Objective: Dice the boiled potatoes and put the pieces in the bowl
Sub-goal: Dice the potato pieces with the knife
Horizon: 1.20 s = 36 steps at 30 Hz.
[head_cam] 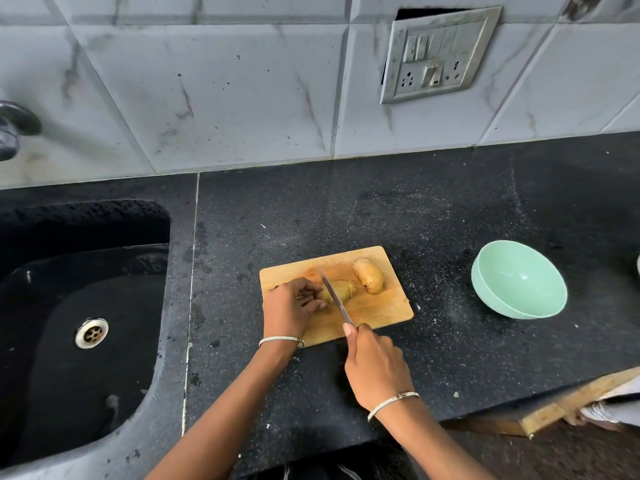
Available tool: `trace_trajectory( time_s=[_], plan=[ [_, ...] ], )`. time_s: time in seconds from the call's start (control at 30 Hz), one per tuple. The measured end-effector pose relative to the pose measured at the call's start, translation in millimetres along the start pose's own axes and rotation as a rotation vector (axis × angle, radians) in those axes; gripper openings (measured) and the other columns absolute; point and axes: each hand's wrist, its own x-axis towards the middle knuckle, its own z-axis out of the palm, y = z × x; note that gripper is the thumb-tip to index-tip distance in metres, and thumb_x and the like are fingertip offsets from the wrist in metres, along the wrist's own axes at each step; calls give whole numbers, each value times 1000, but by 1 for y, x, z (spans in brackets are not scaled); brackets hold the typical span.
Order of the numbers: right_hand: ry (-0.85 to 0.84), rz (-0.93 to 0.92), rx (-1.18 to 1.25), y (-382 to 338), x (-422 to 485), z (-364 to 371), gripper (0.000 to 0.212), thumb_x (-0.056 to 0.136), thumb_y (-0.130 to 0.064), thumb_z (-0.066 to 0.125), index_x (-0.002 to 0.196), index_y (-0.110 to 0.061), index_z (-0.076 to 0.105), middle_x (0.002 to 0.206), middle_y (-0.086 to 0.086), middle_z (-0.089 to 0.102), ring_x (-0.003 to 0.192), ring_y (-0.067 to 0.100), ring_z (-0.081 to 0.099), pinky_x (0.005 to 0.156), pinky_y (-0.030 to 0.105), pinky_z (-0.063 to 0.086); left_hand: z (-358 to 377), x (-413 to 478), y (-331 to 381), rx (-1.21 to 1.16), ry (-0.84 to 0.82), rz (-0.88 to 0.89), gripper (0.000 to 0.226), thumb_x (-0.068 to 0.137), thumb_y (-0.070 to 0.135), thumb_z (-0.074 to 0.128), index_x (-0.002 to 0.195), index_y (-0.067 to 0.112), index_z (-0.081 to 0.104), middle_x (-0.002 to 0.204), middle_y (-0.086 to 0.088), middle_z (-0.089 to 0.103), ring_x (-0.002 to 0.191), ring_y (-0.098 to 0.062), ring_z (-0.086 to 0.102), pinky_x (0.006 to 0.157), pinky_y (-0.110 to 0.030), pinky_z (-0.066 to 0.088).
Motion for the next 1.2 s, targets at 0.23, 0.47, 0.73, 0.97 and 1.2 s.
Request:
trace_trajectory(
  time_s=[0.23, 0.47, 0.73, 0.97, 1.2],
  plan=[
    [15, -17, -59, -2, -1, 12, 44, 104, -47, 18, 108, -17, 50, 99, 9, 67, 96, 35, 65, 64, 37, 38, -3, -3, 5, 189, 51, -46, 19, 69, 17, 85, 86, 21, 76, 73, 14, 68, 61, 10, 53, 61, 3, 36],
    [-2, -8, -81, -5, 0, 14, 42, 104, -46, 19, 113, -17, 49, 101, 9, 66, 98, 35, 65, 63, 37, 39, -2, 3, 6, 288, 27, -18, 17, 73, 21, 82, 88, 20, 77, 82, 5, 74, 77, -10, 67, 69, -19, 44],
    [-77, 31, -39, -15, 14, 16, 41, 105, -45, 25, 106, -14, 51, 106, 10, 66, 100, 36, 64, 64, 36, 40, -3, 6, 11, 285, -9, -57, 13, 74, 12, 80, 85, 18, 77, 80, 3, 75, 67, -2, 56, 57, -10, 32],
    [-99, 53, -46, -14, 16, 21, 42, 104, -46, 27, 111, -13, 53, 110, 11, 65, 104, 37, 63, 67, 37, 41, -2, 6, 13, 257, -1, -85, 11, 75, 10, 79, 82, 17, 77, 77, 4, 74, 72, -6, 61, 62, -14, 35],
    [-80, 31, 3, 1, -1, 14, 47, 104, -48, 19, 111, -17, 54, 103, 10, 65, 99, 36, 63, 73, 41, 48, -5, 1, 9, 184, 22, -70, 18, 71, 15, 83, 88, 18, 77, 78, 6, 74, 67, 2, 60, 62, 2, 35]
  ],
)
